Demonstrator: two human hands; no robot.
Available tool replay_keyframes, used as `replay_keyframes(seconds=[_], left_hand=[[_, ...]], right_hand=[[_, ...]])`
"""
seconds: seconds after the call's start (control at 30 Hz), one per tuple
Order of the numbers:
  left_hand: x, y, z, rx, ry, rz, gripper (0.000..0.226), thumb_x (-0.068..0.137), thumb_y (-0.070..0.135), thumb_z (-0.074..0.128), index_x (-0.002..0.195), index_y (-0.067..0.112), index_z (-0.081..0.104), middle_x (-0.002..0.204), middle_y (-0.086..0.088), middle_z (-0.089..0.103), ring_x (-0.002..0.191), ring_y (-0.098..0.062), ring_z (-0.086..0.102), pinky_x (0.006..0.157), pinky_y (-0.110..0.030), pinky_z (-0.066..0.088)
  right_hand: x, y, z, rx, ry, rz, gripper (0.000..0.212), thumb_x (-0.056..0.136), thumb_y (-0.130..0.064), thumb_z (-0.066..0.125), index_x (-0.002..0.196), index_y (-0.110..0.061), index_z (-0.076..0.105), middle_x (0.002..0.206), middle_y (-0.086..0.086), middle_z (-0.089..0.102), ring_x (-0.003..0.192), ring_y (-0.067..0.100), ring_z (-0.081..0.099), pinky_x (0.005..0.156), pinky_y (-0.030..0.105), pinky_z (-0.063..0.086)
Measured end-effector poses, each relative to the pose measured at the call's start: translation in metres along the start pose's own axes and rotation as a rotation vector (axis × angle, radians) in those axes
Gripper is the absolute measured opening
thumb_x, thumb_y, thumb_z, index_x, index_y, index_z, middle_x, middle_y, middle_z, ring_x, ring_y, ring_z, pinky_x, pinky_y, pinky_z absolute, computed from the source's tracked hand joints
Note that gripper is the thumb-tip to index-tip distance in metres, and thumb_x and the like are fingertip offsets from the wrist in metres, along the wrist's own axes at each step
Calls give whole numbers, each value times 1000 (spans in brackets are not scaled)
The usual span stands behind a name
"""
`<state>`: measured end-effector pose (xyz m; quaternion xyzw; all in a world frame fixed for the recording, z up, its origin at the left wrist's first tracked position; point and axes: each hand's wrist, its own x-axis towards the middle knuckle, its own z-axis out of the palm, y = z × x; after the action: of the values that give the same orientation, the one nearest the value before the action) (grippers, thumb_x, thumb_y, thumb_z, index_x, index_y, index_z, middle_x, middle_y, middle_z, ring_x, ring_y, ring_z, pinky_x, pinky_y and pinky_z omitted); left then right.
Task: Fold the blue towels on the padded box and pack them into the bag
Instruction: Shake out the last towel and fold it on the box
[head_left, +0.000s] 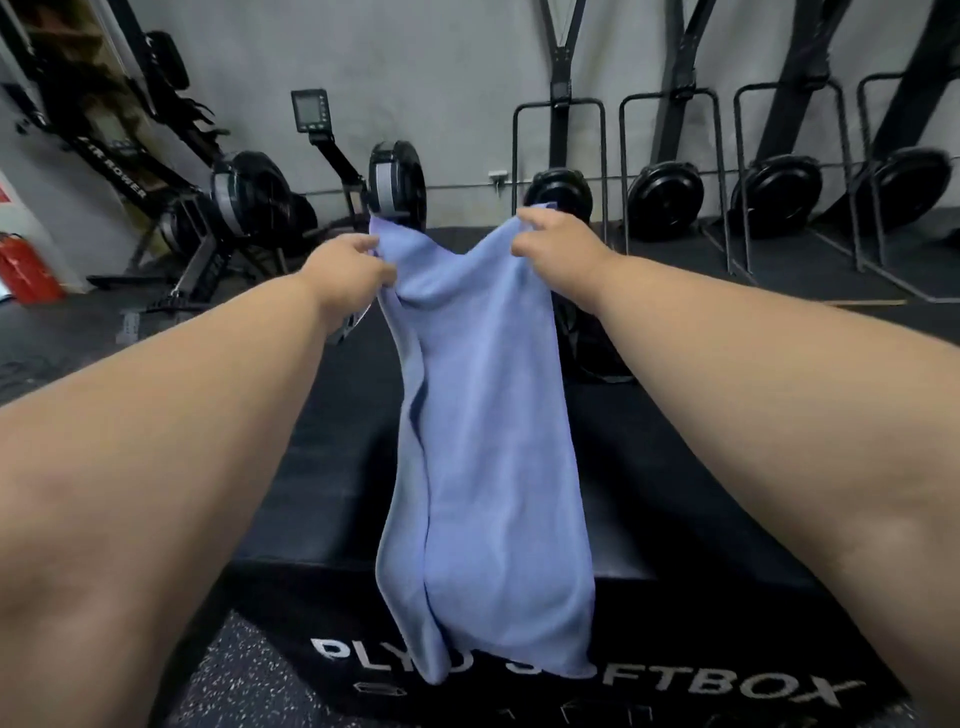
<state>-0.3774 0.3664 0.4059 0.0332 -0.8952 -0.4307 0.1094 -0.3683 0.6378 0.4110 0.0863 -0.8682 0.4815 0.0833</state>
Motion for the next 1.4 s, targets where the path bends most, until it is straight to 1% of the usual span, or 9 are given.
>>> replay_keyframes(seconds=[0.03,0.13,0.27,0.47,0.67,0.8,1.0,1.2,1.4], left_hand=[[0,-15,5,53,-54,-34,74,82,18,73,153,20,53,126,-7,70,78,-18,63,69,-26,50],[-27,-63,26,246,-144,-79,62,85,28,77,145,21,62,138,2,67,116,-19,65,95,-28,48],[-106,-113,58,256,-160,-150,35,84,49,78,98,19,67,94,8,70,83,-15,64,80,-35,51],[-201,-139,94,307,-113,-141,63,72,75,76,112,27,65,106,12,68,95,-14,68,85,-36,56],[-219,-145,99,455,-63,-62,22,78,39,67,80,17,66,91,-2,61,85,-31,61,65,-35,46],[-237,-147,98,495,-26,-42,20,80,23,61,67,9,57,80,-6,54,74,-33,54,57,-36,39],[-240,-150,86,411,-21,-115,18,87,32,63,81,14,64,86,-1,63,82,-28,62,63,-37,48],[-215,-136,103,528,-52,-144,58,85,71,65,108,18,59,103,1,62,98,-28,61,73,-36,45],[-202,-137,118,678,43,-138,26,95,39,55,96,13,58,100,-8,56,86,-30,52,66,-36,38]], right_hand=[[-2,15,8,-53,-23,37,53,89,-20,57,142,-14,61,134,0,63,117,16,62,99,32,49],[-32,70,36,-149,-114,139,40,81,-24,59,116,-9,71,106,11,67,80,29,63,75,39,53],[-97,131,63,-125,-86,269,60,91,-25,66,149,-16,57,140,5,63,108,16,65,90,26,49],[-207,177,73,-169,5,153,34,89,-19,76,120,-32,75,108,-18,61,107,0,58,95,10,42],[-240,189,72,-355,-89,124,46,87,-45,78,131,-38,71,140,-7,59,130,21,51,117,36,37],[-261,183,74,-447,-79,101,43,91,-53,70,133,-45,68,153,-7,53,141,23,43,120,45,32],[-253,166,72,-392,-67,249,55,90,-56,67,143,-44,58,145,-11,55,135,26,43,112,40,32],[-221,164,75,-327,8,352,29,88,-62,62,112,-48,73,121,-10,60,124,27,48,108,41,37],[-199,181,85,-341,49,373,52,68,-80,58,103,-45,74,102,-13,69,108,19,62,102,47,49]])
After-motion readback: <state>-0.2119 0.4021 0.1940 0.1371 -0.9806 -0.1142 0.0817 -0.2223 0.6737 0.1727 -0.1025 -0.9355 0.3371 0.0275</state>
